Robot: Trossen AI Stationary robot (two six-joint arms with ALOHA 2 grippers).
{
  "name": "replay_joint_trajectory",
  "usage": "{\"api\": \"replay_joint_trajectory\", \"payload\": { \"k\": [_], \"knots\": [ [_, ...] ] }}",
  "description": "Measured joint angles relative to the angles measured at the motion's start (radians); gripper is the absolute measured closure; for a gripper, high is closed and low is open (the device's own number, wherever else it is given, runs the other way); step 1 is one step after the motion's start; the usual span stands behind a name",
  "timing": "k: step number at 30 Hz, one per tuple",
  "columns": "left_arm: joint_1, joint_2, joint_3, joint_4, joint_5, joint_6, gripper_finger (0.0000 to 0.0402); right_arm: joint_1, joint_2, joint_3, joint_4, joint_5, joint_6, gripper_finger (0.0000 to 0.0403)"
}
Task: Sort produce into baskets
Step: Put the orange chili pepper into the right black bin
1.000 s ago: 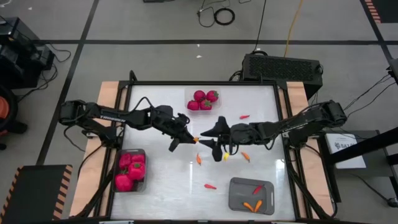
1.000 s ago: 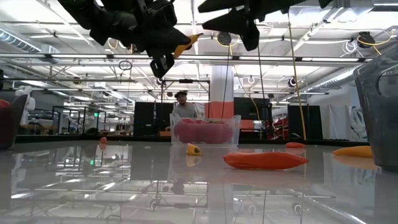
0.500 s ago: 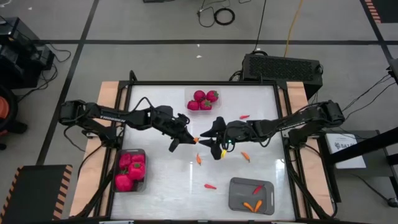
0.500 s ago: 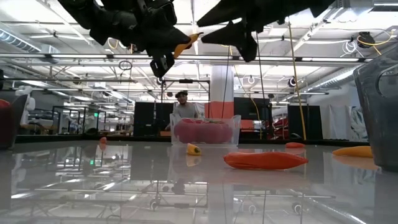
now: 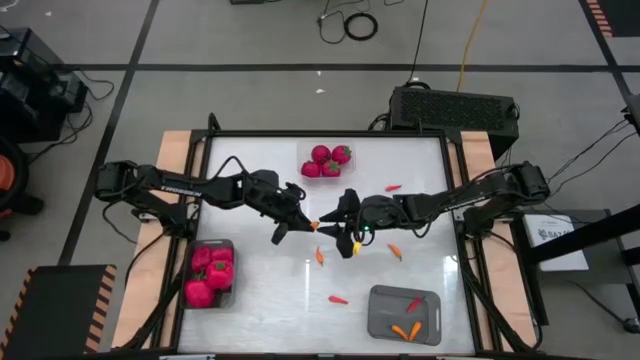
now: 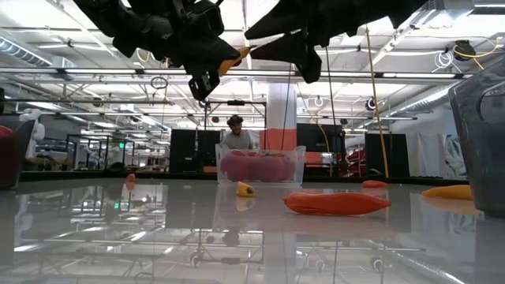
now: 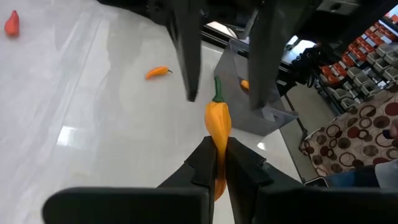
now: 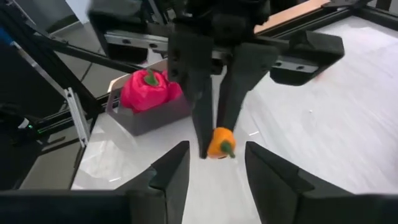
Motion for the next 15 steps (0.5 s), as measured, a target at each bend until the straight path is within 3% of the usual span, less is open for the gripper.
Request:
{"api": "replay_joint_trajectory", "payload": {
  "k": [15],
  "knots": [
    [0.0,0.0,0.0,0.0,-0.014,0.0,0.0373,-0.003,0.0,0.0,-0.002,0.002,-0.029,0.0361]
  ]
}}
